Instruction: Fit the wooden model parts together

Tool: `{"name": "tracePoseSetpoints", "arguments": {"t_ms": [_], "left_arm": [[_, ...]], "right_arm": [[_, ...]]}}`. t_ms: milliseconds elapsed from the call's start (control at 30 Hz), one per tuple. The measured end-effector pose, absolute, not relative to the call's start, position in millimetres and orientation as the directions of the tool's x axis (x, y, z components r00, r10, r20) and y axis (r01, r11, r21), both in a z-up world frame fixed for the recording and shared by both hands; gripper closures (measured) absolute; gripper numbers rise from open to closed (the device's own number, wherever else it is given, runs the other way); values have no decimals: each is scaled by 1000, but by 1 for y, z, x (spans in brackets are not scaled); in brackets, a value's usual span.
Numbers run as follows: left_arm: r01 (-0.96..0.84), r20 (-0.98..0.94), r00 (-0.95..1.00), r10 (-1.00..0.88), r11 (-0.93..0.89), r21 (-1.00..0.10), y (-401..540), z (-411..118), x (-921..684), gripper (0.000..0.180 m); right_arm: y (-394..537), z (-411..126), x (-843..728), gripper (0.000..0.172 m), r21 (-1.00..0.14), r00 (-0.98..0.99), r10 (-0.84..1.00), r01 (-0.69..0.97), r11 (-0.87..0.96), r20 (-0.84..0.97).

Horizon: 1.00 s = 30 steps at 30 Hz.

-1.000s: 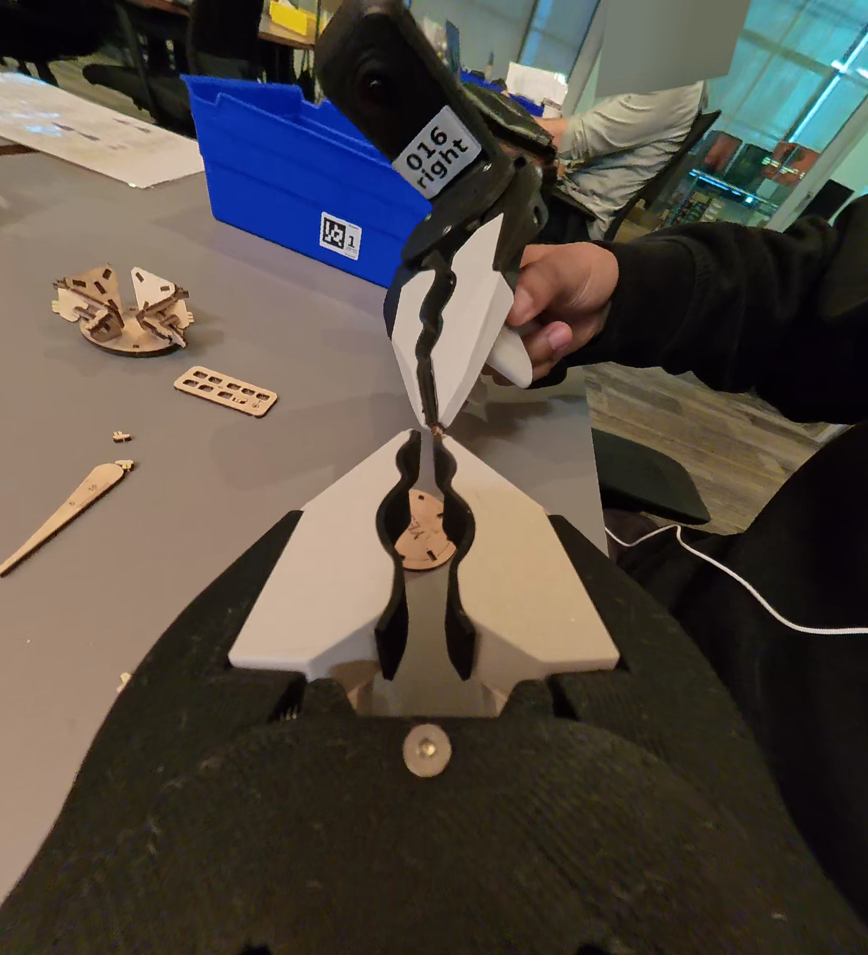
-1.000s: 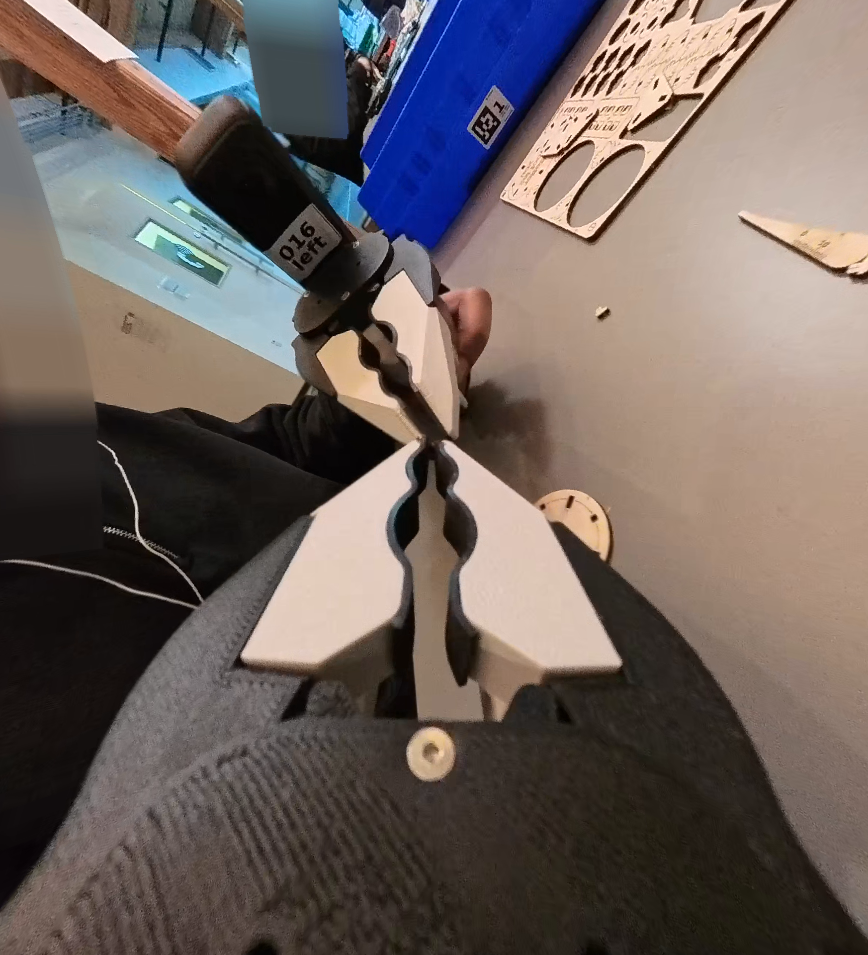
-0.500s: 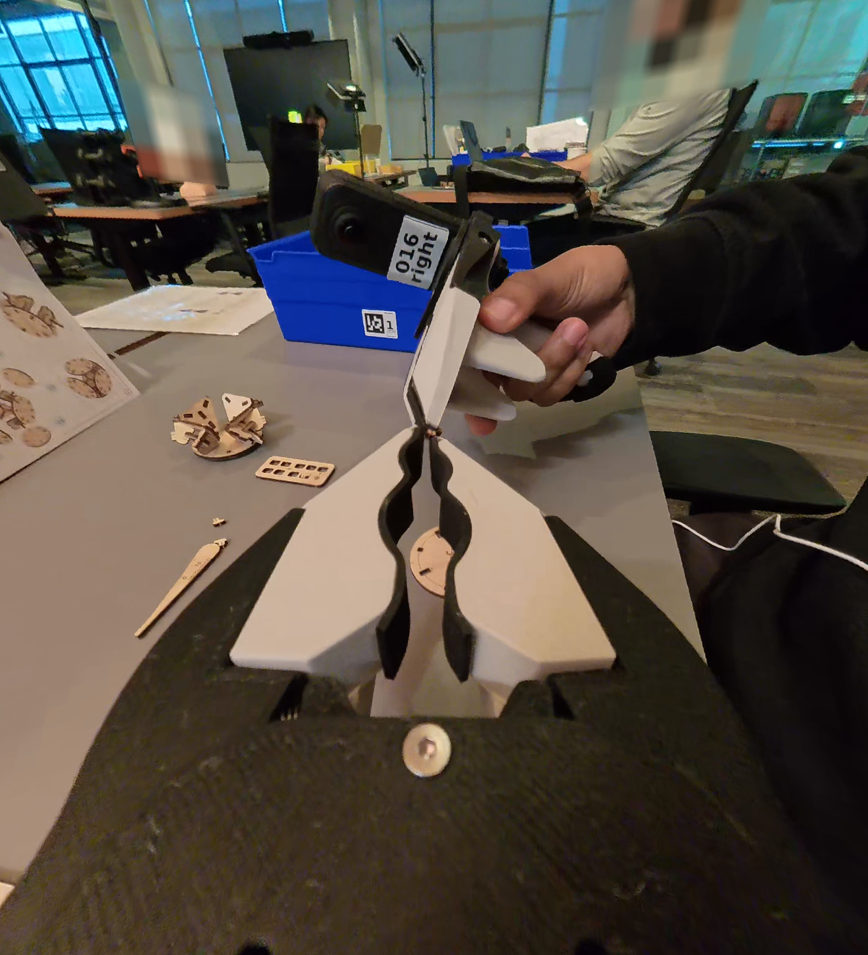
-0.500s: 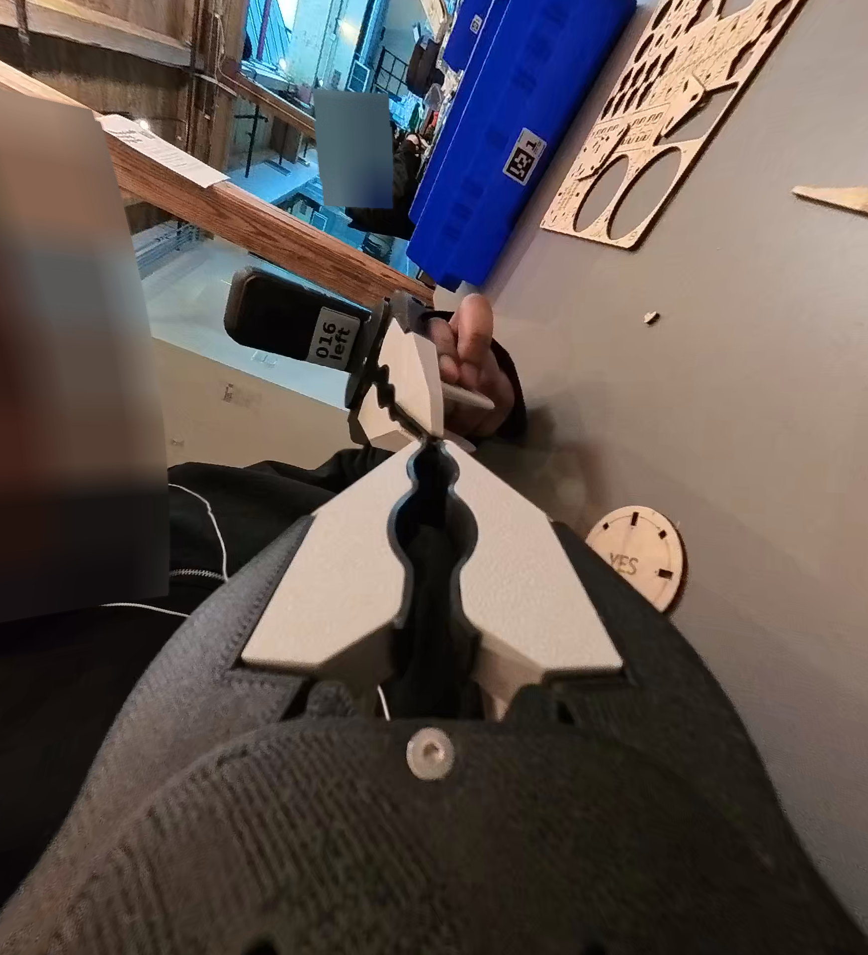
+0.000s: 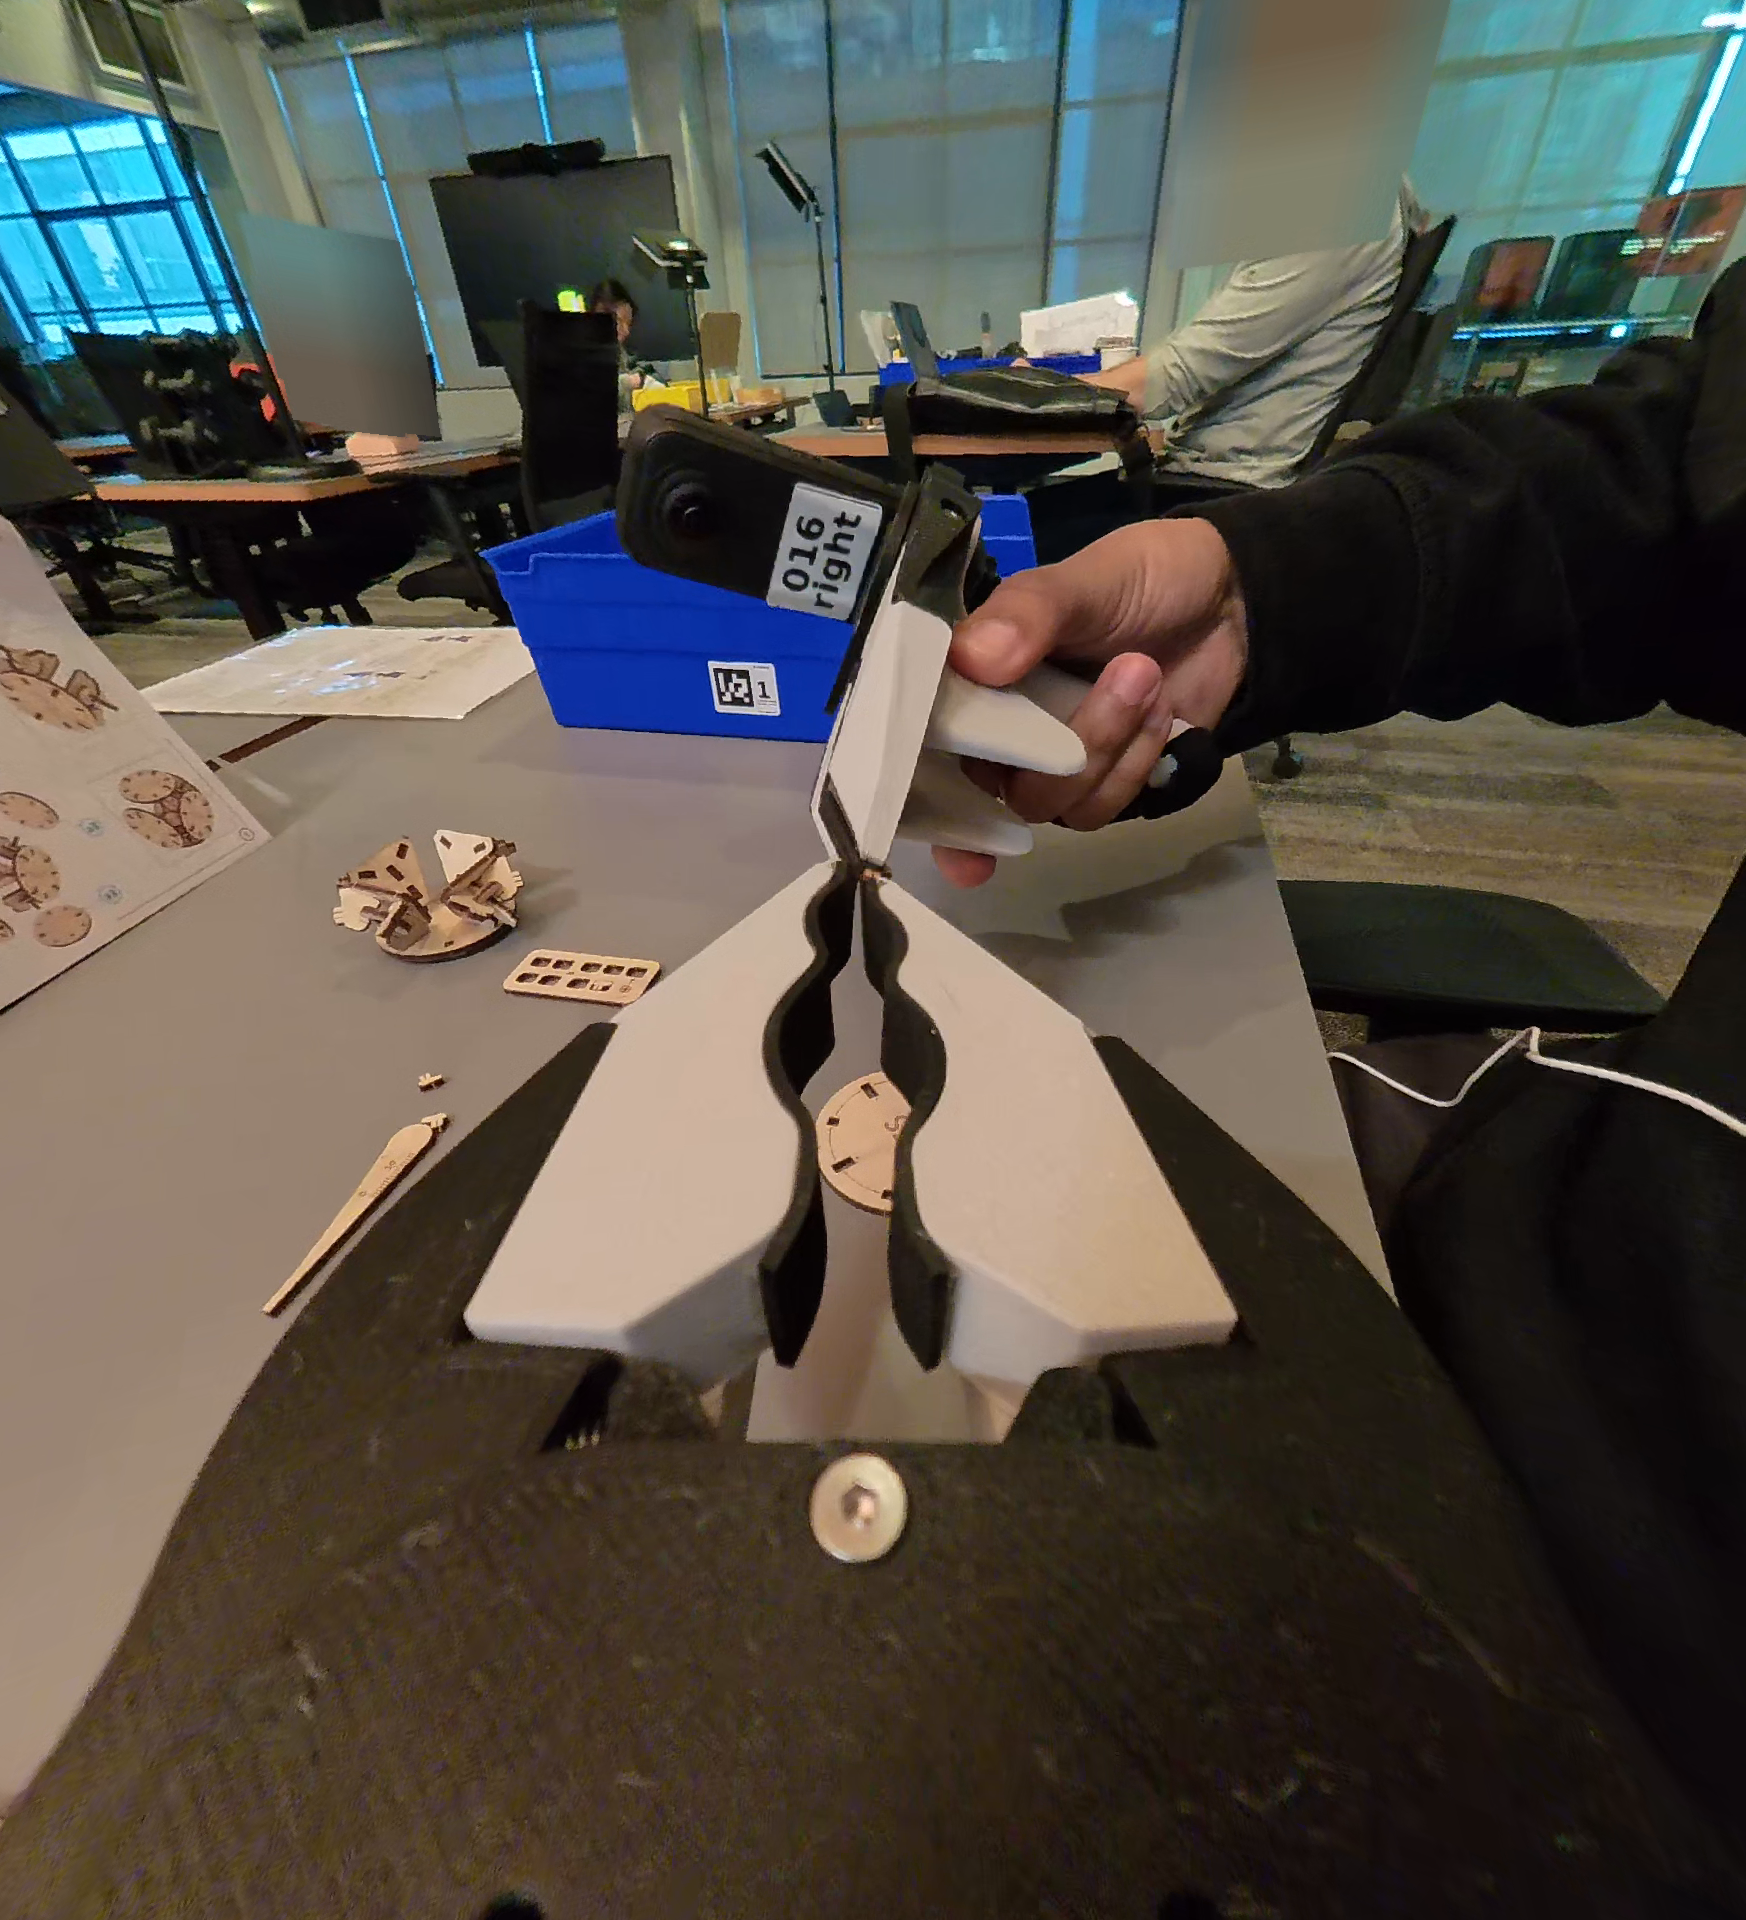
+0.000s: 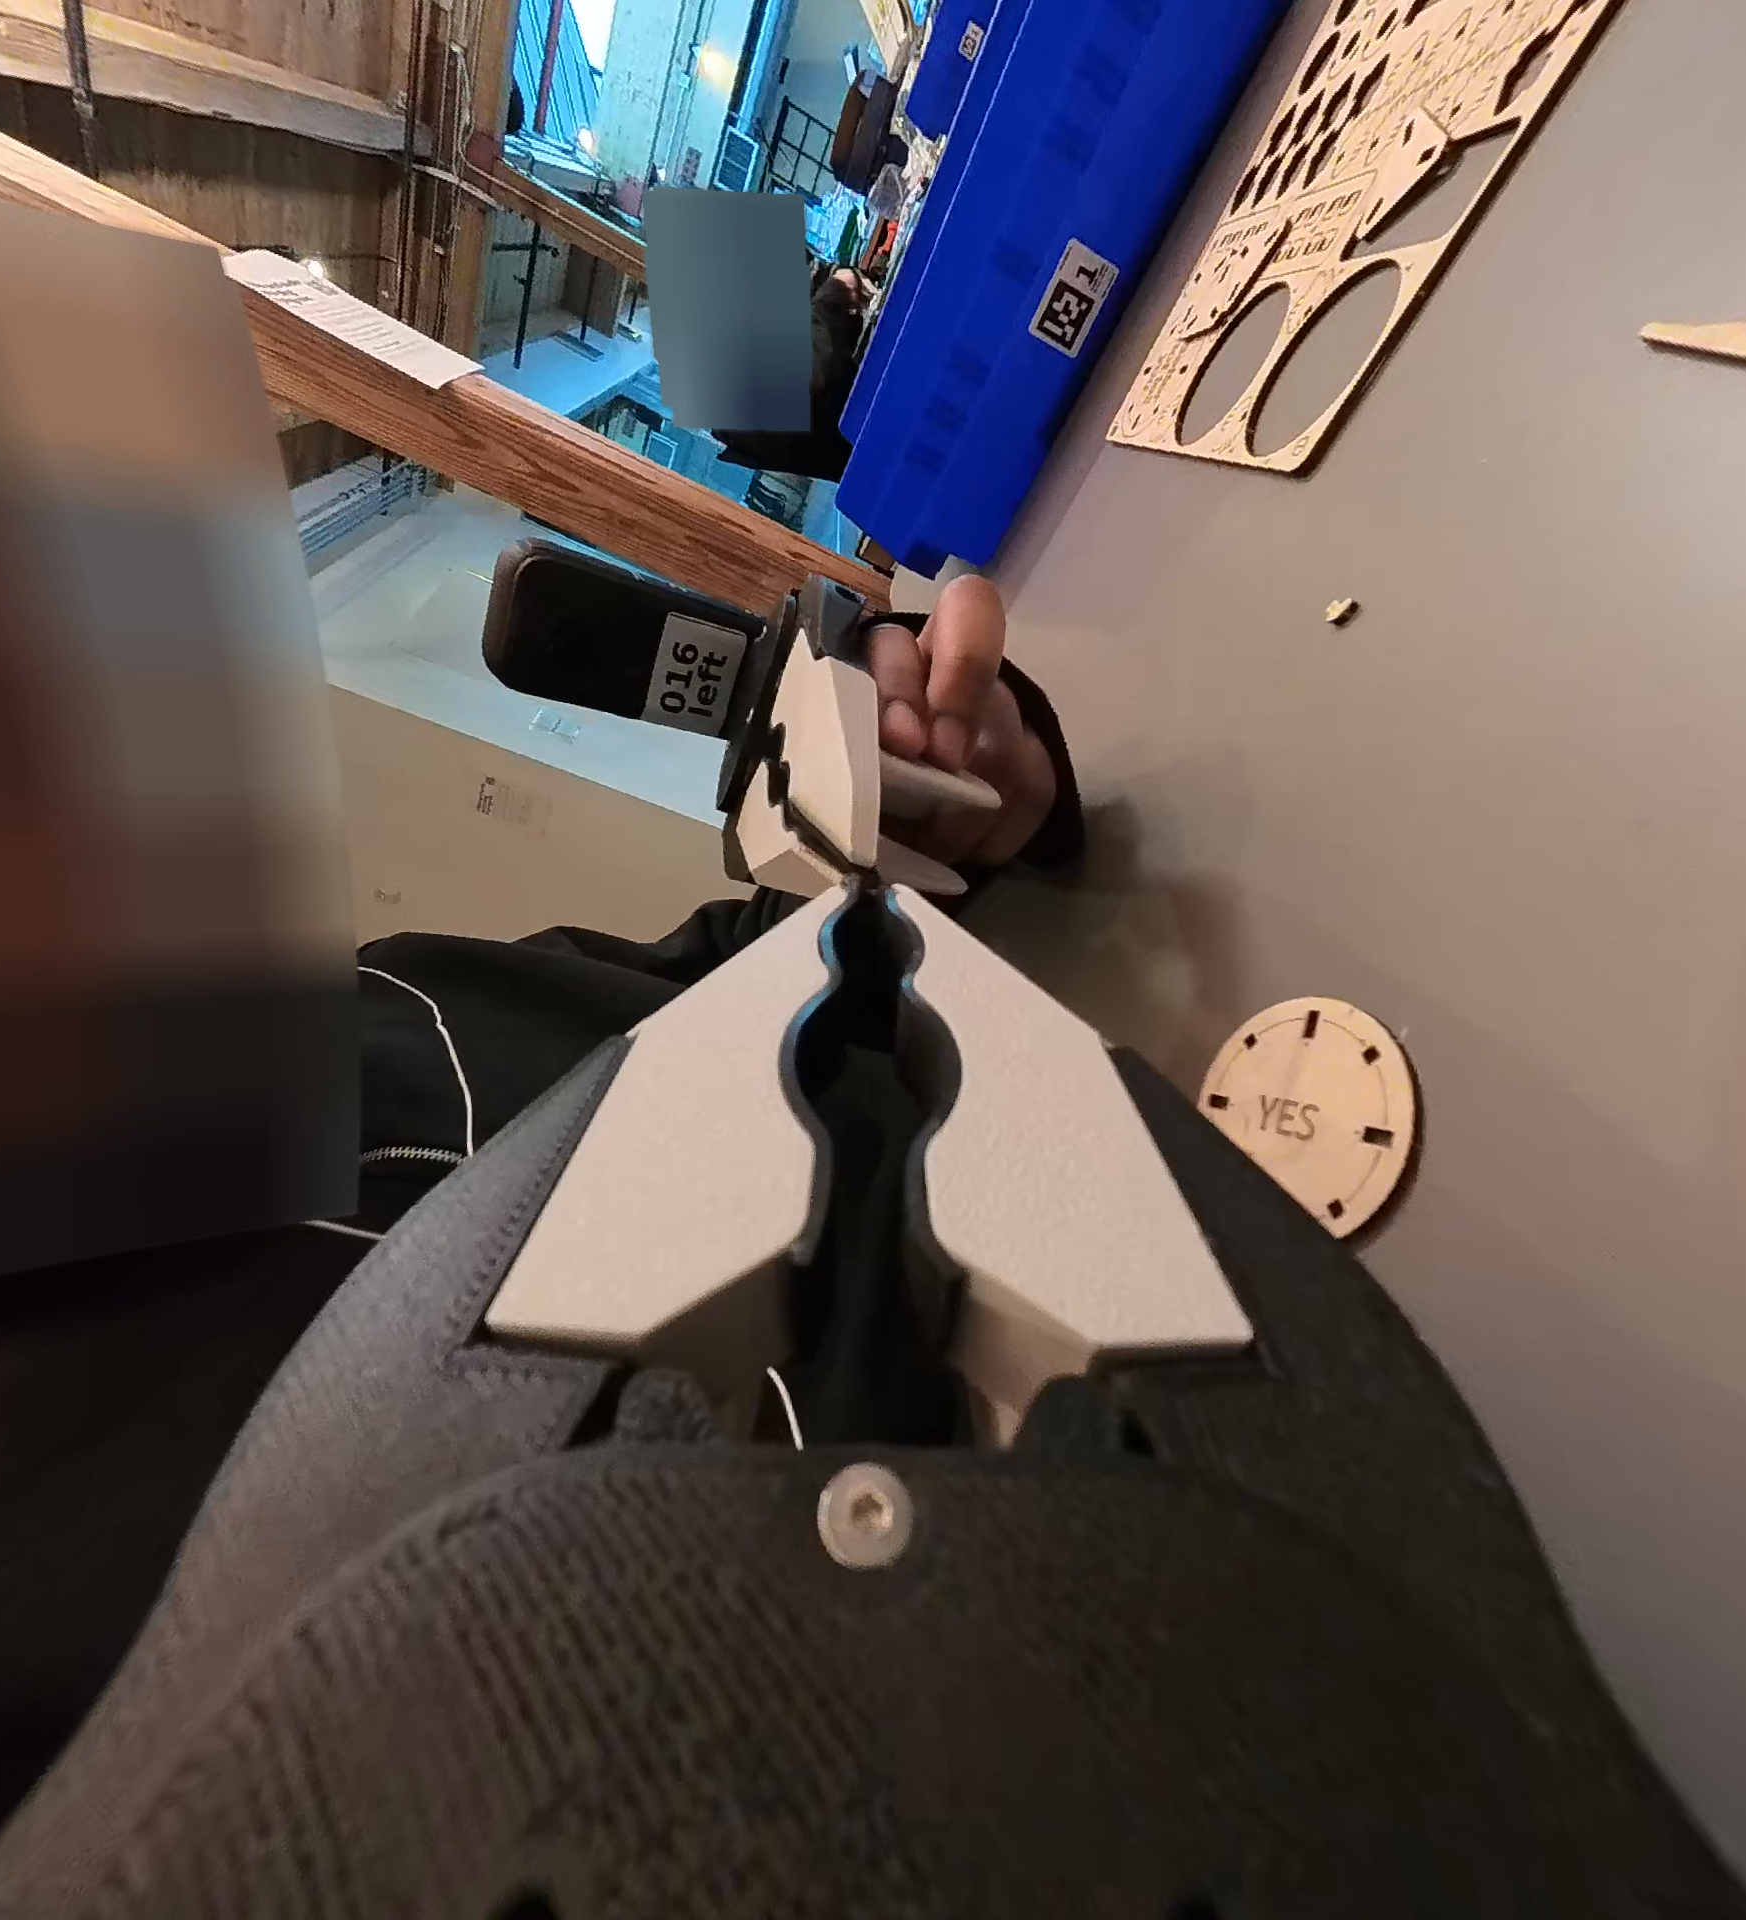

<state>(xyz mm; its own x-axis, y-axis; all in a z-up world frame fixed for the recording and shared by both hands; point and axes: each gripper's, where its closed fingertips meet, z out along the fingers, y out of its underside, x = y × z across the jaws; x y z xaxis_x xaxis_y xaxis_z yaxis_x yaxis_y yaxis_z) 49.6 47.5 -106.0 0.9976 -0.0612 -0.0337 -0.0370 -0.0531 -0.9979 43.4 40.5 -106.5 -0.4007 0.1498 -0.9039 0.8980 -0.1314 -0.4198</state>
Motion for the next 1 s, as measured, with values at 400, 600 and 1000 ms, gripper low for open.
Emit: {"name": "tracePoseSetpoints", "arguments": {"t_ms": [400,600,1000], "left_arm": [[-38,-34,997,-72,-53,-998,48,-106,52,180],[-39,-35,997,-62,-53,-998,48,-106,51,180],[-44,-41,997,-62,-49,-998,47,-106,52,180]], "right_arm": [[38,-105,44,172,-404,-388,127,904,-138,-913],[39,-105,44,172,-392,-377,117,908,-147,-919],[36,-103,43,172,-383,-372,95,908,-169,-923]]}}
